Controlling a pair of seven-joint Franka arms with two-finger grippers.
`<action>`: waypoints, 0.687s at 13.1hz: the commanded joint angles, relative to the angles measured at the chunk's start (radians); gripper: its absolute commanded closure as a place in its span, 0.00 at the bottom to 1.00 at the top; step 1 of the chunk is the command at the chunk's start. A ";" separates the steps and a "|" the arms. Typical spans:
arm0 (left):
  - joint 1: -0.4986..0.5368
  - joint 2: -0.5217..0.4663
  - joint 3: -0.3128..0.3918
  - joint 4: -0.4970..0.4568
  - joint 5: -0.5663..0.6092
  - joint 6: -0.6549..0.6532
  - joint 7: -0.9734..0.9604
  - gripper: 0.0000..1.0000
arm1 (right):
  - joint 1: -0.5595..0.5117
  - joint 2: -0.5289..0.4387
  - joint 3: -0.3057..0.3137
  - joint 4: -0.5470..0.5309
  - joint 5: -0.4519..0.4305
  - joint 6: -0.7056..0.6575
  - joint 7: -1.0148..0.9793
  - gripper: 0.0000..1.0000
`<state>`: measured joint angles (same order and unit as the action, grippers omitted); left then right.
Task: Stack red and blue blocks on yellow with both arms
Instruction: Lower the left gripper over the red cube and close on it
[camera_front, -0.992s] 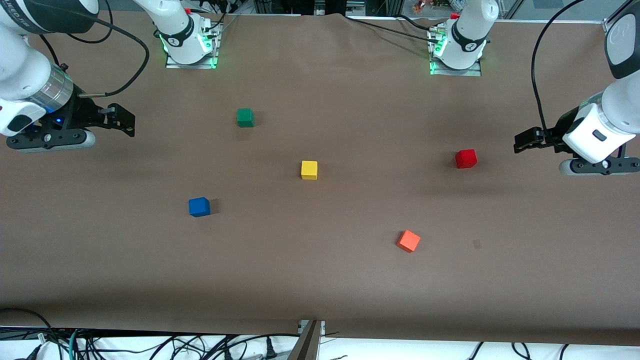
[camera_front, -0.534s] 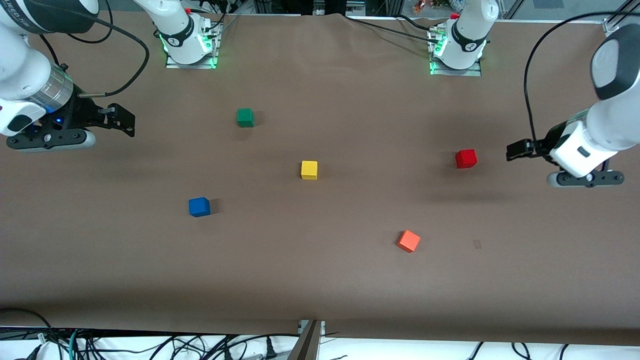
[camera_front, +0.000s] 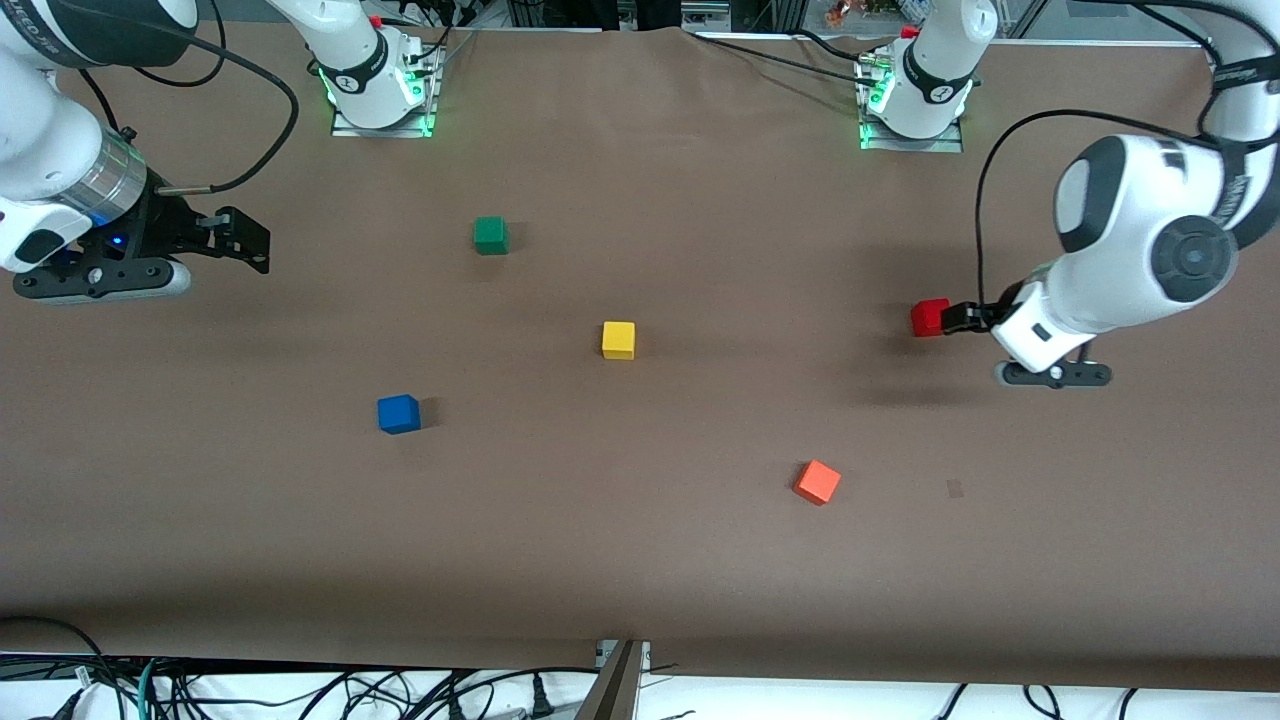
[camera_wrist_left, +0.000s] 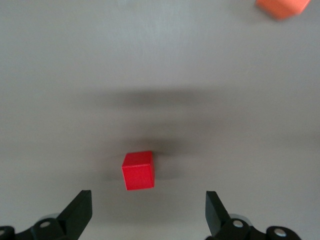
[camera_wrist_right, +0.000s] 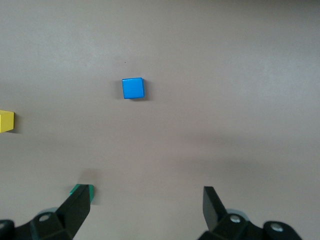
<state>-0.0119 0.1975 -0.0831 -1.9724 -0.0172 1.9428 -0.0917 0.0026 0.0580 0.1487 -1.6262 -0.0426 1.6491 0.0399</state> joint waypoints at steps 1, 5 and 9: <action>0.001 -0.062 0.006 -0.213 -0.010 0.155 0.012 0.00 | -0.004 0.000 0.003 0.014 0.003 -0.018 0.011 0.00; 0.038 -0.059 0.009 -0.379 -0.007 0.369 0.012 0.00 | -0.001 0.000 0.003 0.015 0.003 -0.020 0.011 0.00; 0.056 -0.037 0.013 -0.444 -0.007 0.504 0.010 0.00 | -0.004 0.003 0.002 0.012 0.004 -0.026 0.011 0.00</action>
<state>0.0389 0.1837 -0.0682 -2.3689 -0.0172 2.3872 -0.0923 0.0025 0.0584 0.1482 -1.6262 -0.0427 1.6426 0.0399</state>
